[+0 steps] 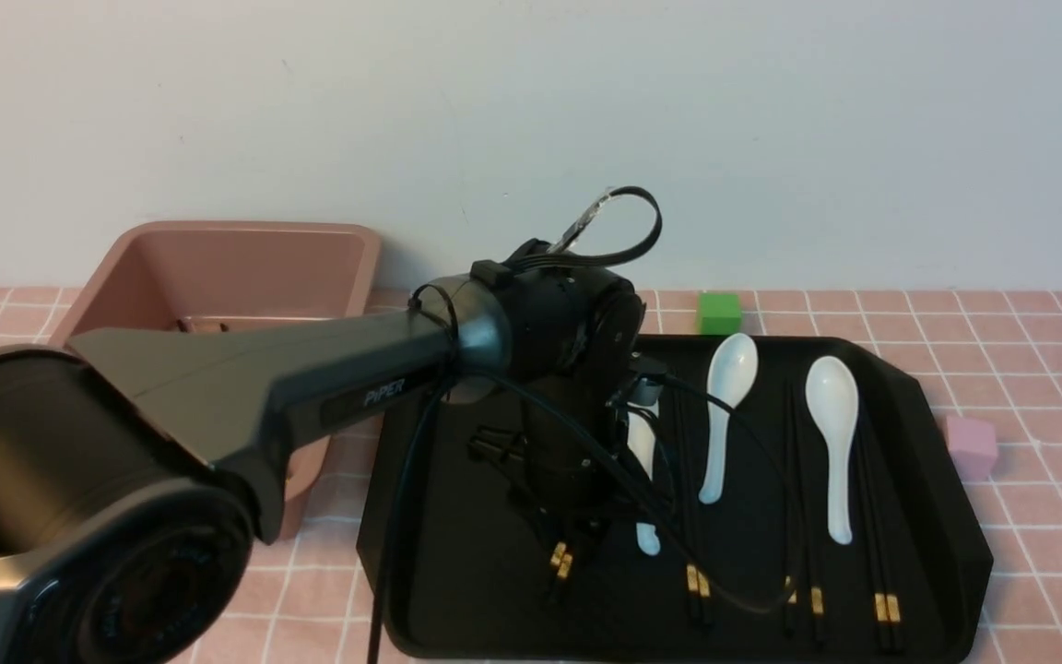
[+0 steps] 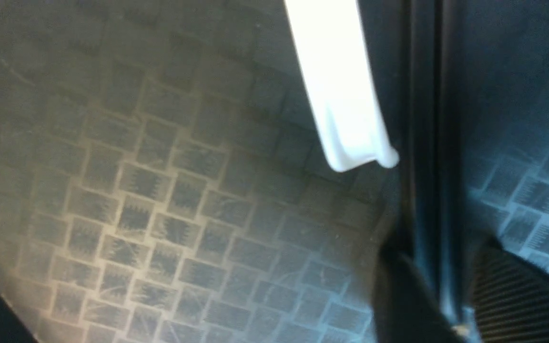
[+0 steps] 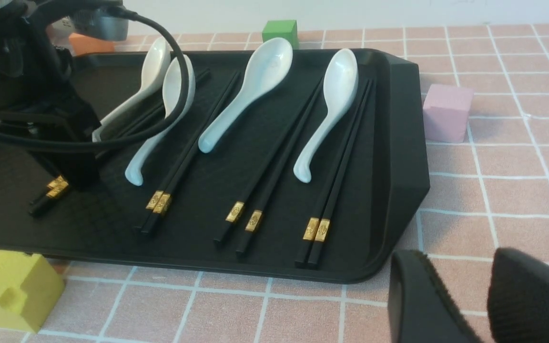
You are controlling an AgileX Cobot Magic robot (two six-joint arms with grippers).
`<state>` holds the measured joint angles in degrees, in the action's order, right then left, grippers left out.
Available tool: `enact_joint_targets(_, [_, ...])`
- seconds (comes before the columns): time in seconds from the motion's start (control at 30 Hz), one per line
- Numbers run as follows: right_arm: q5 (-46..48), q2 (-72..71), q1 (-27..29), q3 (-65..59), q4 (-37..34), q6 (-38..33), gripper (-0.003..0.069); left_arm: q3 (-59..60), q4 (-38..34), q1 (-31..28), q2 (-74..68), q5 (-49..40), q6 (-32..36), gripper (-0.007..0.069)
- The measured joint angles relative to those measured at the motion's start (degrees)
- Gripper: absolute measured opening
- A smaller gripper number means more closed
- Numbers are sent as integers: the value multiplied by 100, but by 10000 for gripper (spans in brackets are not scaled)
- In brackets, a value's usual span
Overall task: On pink tablecloth take chopsticks from black tray and put them in box.
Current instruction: 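Reach over to the black tray and grasp a pair of chopsticks with the left gripper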
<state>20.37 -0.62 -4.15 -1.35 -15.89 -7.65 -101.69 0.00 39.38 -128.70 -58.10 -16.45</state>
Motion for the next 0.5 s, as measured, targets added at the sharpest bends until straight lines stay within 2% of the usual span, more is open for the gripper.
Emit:
enact_joint_targets(0.07, [0, 0, 0, 0, 4, 0, 240, -5, 0, 0, 0, -20, 0, 111])
enact_joint_targets(0.27, [0, 0, 0, 0, 4, 0, 240, -5, 0, 0, 16, -44, -104, 124])
enact_joint_targets(0.5, [0, 0, 0, 0, -2, 0, 240, 46, 0, 0, 550, -636, -125, 124])
